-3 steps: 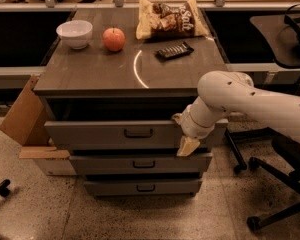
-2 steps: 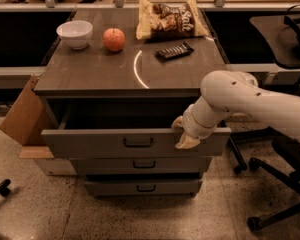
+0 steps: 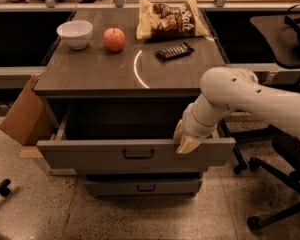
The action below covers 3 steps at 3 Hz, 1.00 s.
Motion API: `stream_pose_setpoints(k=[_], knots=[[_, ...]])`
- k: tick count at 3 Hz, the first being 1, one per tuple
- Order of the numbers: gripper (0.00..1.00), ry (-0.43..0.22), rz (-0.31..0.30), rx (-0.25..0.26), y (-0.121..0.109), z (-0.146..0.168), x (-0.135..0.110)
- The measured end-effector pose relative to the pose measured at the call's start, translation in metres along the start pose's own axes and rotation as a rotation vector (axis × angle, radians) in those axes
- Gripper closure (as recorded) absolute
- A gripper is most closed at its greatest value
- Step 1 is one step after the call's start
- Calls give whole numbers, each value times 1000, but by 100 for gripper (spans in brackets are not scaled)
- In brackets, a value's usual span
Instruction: Open top drawer
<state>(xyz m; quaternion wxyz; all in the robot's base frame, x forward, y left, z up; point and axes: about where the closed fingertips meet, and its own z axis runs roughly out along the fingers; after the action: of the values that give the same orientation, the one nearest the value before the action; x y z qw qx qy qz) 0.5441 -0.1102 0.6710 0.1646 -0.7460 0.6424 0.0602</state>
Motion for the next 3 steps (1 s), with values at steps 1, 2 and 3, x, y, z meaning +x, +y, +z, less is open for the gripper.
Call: stream_pose_setpoints(k=[1, 2, 3], knots=[[82, 0, 0, 0, 0, -1, 0], [58, 0, -1, -3, 1, 1, -1], [35, 0, -2, -5, 1, 2, -1]])
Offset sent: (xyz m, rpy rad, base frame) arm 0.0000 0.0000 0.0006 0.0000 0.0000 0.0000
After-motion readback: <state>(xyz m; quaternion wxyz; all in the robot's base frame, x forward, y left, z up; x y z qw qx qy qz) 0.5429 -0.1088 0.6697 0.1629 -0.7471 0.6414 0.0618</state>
